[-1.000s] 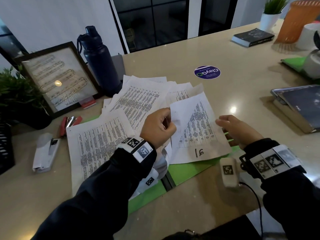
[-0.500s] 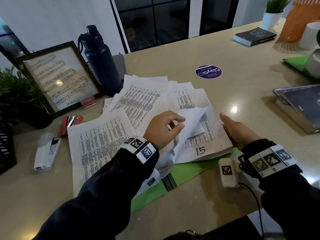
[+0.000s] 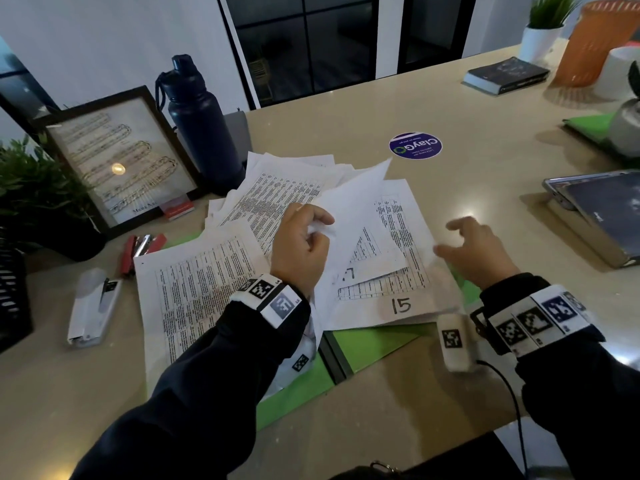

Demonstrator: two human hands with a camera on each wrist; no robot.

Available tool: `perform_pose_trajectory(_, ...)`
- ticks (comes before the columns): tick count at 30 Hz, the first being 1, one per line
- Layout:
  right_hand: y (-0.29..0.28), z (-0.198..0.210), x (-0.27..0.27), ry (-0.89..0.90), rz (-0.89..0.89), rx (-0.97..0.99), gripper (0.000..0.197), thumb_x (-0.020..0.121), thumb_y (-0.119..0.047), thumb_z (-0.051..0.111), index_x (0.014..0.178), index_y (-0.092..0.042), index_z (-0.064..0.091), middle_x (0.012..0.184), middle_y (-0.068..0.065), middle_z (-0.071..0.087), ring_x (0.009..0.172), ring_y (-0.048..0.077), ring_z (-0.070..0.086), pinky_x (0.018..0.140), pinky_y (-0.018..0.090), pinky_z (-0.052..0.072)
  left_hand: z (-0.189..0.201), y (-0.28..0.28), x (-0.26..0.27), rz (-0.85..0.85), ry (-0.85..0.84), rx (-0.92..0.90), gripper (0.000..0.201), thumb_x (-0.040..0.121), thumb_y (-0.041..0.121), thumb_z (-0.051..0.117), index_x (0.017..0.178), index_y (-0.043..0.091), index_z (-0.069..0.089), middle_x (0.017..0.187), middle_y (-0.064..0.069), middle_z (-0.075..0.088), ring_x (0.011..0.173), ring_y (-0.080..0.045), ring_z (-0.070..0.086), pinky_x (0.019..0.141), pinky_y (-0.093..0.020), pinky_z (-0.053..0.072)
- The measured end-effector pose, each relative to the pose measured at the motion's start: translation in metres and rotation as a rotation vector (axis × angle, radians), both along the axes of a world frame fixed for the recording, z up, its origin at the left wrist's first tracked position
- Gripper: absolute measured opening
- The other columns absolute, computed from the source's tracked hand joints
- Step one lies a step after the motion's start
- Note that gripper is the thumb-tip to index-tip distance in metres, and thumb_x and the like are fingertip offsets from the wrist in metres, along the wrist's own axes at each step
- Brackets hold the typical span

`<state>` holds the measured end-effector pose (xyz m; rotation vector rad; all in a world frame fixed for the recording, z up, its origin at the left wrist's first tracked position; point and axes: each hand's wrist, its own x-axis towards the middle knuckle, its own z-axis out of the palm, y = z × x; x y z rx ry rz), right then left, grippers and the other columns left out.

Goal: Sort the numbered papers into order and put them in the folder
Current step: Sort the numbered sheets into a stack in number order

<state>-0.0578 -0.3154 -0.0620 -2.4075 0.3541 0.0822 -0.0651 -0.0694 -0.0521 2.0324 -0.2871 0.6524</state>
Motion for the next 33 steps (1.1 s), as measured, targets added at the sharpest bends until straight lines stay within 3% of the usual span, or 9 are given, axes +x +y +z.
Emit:
perform_pose_trajectory(3, 0.006, 0.014, 0.007, -0.153, 0.0, 0.105, 0.045, 0.085, -0.023, 0.062, 0.127, -0.013, 0.049, 0.122, 0.011, 0.051, 0.114, 0.027, 0.048, 0.094, 0.037, 0.038, 0.001, 0.009, 0.0, 0.064, -0.004, -0.092, 0.028, 0.065, -0.001, 0.041, 0.075, 0.016, 0.06, 0.078, 0.012, 0.048, 0.076, 0.011, 0.047, 0.066, -0.003, 0.032)
perform_pose_trajectory(8, 0.036, 0.022, 0.017, 0.213, 0.059, 0.646, 0.027, 0.09, -0.018, 0.057, 0.116, -0.012, 0.055, 0.112, 0.006, 0.051, 0.1, 0.023, 0.049, 0.086, 0.041, 0.046, 0.004, 0.015, -0.001, 0.112, 0.029, -0.147, 0.029, 0.065, 0.001, 0.04, 0.074, 0.018, 0.062, 0.076, 0.009, 0.047, 0.073, 0.008, 0.047, 0.064, -0.004, 0.034)
perform_pose_trajectory(11, 0.049, 0.011, 0.022, 0.228, 0.003, 0.55, 0.034, 0.091, -0.016, 0.054, 0.125, -0.013, 0.051, 0.116, 0.002, 0.05, 0.104, 0.026, 0.053, 0.088, 0.044, 0.05, 0.003, 0.011, -0.002, 0.093, 0.036, -0.124, 0.032, 0.064, 0.002, 0.04, 0.078, 0.016, 0.066, 0.076, 0.009, 0.045, 0.071, 0.005, 0.046, 0.062, -0.007, 0.034)
perform_pose_trajectory(14, 0.059, 0.003, 0.025, 0.272, -0.003, 0.61, 0.038, 0.089, -0.013, 0.056, 0.126, -0.017, 0.047, 0.117, 0.007, 0.052, 0.099, 0.027, 0.053, 0.071, 0.037, 0.053, 0.003, 0.004, -0.004, 0.04, 0.03, -0.04, 0.036, 0.064, 0.003, 0.04, 0.083, 0.011, 0.069, 0.074, 0.011, 0.042, 0.067, 0.006, 0.045, 0.058, -0.007, 0.031)
perform_pose_trajectory(18, 0.07, -0.002, 0.024, 0.287, -0.014, 0.705, 0.024, 0.09, -0.003, 0.051, 0.109, -0.017, 0.052, 0.093, 0.005, 0.056, 0.067, 0.019, 0.054, 0.056, 0.032, 0.048, 0.003, -0.006, -0.005, -0.029, 0.035, 0.037, 0.04, 0.063, 0.004, 0.038, 0.087, 0.008, 0.07, 0.073, 0.014, 0.037, 0.062, 0.005, 0.043, 0.052, -0.008, 0.029)
perform_pose_trajectory(22, 0.07, -0.004, 0.025, 0.217, 0.057, 0.653, 0.029, 0.088, 0.006, 0.04, 0.081, -0.015, 0.059, 0.084, 0.006, 0.057, 0.057, 0.016, 0.052, 0.043, 0.022, 0.045, 0.002, -0.008, -0.006, -0.024, 0.009, 0.077, 0.041, 0.065, 0.003, 0.039, 0.09, 0.009, 0.071, 0.076, 0.013, 0.038, 0.053, 0.0, 0.038, 0.048, -0.008, 0.029)
perform_pose_trajectory(26, 0.05, 0.008, 0.02, 0.041, 0.079, 0.519, 0.029, 0.085, 0.005, 0.041, 0.074, -0.013, 0.06, 0.079, 0.008, 0.059, 0.055, 0.016, 0.048, 0.044, 0.02, 0.04, 0.002, -0.002, -0.005, 0.047, -0.024, 0.047, 0.046, 0.067, 0.004, 0.039, 0.099, 0.011, 0.07, 0.087, 0.002, 0.043, 0.056, -0.002, 0.041, 0.048, -0.007, 0.03)
perform_pose_trajectory(29, 0.028, 0.024, 0.012, -0.094, 0.04, 0.48, 0.032, 0.078, 0.007, 0.041, 0.067, -0.015, 0.061, 0.06, 0.005, 0.055, 0.046, 0.016, 0.044, 0.036, 0.016, 0.035, 0.002, -0.001, -0.005, 0.045, 0.009, 0.06, 0.047, 0.068, 0.005, 0.038, 0.102, 0.012, 0.07, 0.085, 0.006, 0.04, 0.048, -0.009, 0.035, 0.045, -0.008, 0.028)
perform_pose_trajectory(33, 0.026, 0.045, -0.003, -0.16, 0.207, 0.543, 0.034, 0.078, 0.012, 0.044, 0.067, -0.015, 0.062, 0.058, -0.001, 0.057, 0.046, 0.002, 0.05, 0.048, 0.009, 0.04, 0.004, -0.016, -0.011, -0.218, 0.224, 0.2, 0.041, 0.079, 0.026, 0.048, 0.114, 0.013, 0.065, 0.092, 0.007, 0.042, 0.063, -0.02, 0.052, 0.057, -0.018, 0.043)
